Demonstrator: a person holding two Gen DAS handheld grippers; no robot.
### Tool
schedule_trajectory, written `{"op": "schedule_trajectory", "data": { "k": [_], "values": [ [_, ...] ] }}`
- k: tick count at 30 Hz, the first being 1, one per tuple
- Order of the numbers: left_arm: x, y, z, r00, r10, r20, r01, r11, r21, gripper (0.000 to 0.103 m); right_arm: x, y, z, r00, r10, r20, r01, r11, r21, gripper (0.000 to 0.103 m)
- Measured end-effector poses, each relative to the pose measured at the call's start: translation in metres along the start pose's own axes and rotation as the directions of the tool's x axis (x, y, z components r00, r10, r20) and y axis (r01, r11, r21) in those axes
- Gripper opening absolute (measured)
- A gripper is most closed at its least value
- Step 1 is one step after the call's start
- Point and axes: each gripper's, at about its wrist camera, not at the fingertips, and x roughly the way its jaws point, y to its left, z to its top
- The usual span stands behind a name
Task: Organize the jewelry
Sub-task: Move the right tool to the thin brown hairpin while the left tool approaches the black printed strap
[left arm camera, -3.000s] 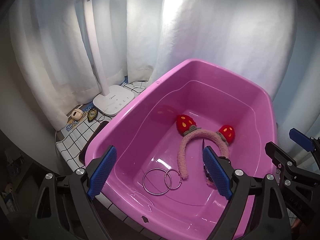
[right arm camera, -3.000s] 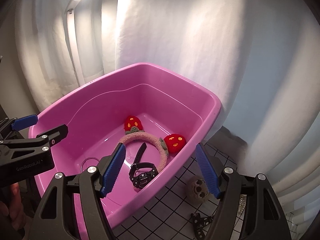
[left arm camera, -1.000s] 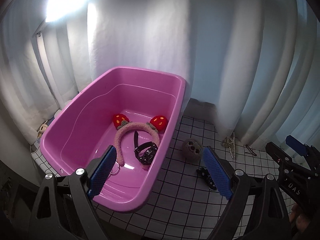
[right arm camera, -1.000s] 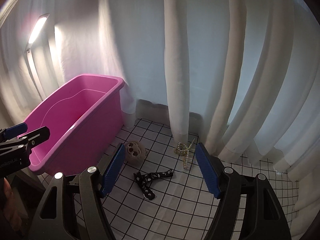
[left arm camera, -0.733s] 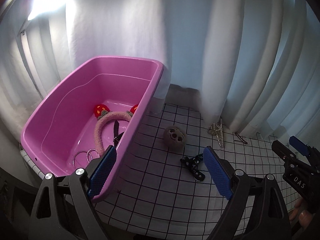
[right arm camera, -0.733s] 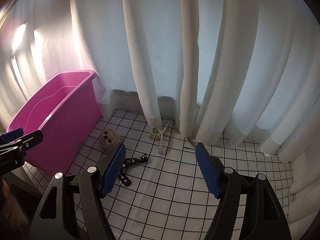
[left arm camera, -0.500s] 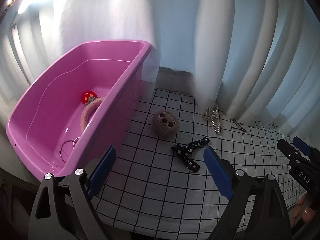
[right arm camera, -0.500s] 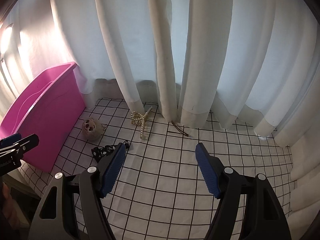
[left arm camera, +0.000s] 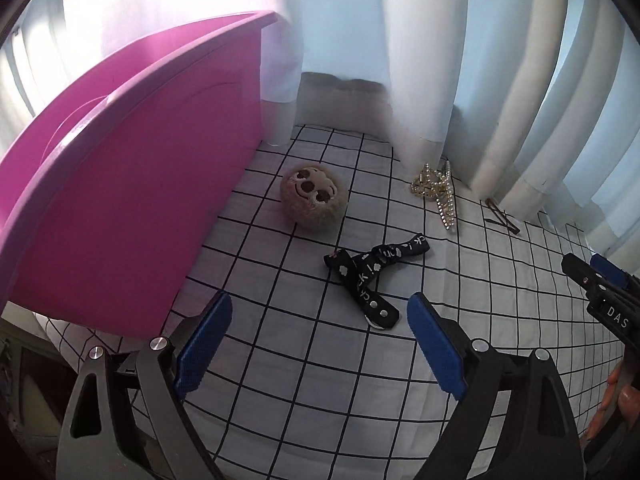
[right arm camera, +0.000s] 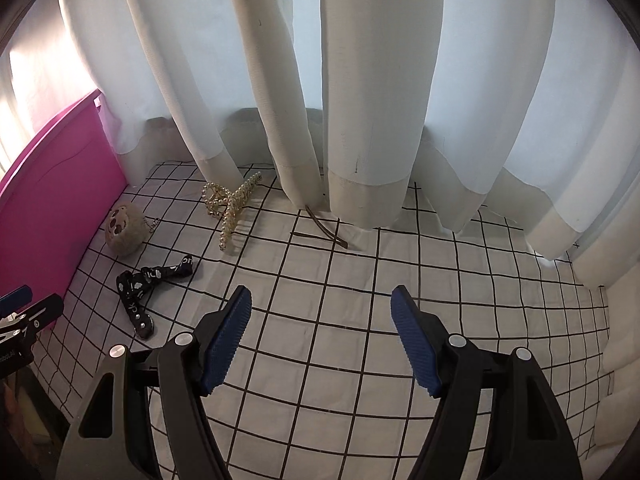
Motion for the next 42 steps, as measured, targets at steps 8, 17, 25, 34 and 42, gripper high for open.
{"op": "schedule_trajectory", "data": {
  "k": [8, 17, 25, 34, 42],
  "values": [
    [0.041, -0.014, -0.005, 0.999, 0.035, -0.026, -0.036, 0.999, -0.036, 0.087, 0.047, -0.012, 0.004, 0.999, 0.030, -0.029, -0.031, 0.999, -0.043, 0.069],
    [0.071, -0.016, -0.007, 0.997, 0.066, -0.046, -0.069, 0.994, -0.084, 0.087, 0.089, -0.022, 0.014, 0.998, 0.041, -0.056, -0.045, 0.995, -0.085, 0.069],
    [0.085, -0.016, -0.011, 0.994, 0.087, -0.067, -0.094, 0.989, -0.111, 0.087, 0.116, -0.020, 0.027, 0.996, 0.057, -0.069, -0.066, 0.988, -0.136, 0.069],
    [0.099, -0.017, -0.010, 0.991, 0.096, -0.096, -0.109, 0.984, -0.142, 0.087, 0.137, -0.015, 0.038, 0.995, 0.067, -0.068, -0.078, 0.980, -0.182, 0.069],
    [0.109, -0.027, -0.002, 0.990, 0.105, -0.095, -0.118, 0.983, -0.142, 0.087, 0.147, -0.017, 0.041, 0.994, 0.085, -0.074, -0.098, 0.976, -0.195, 0.069]
  ]
}}
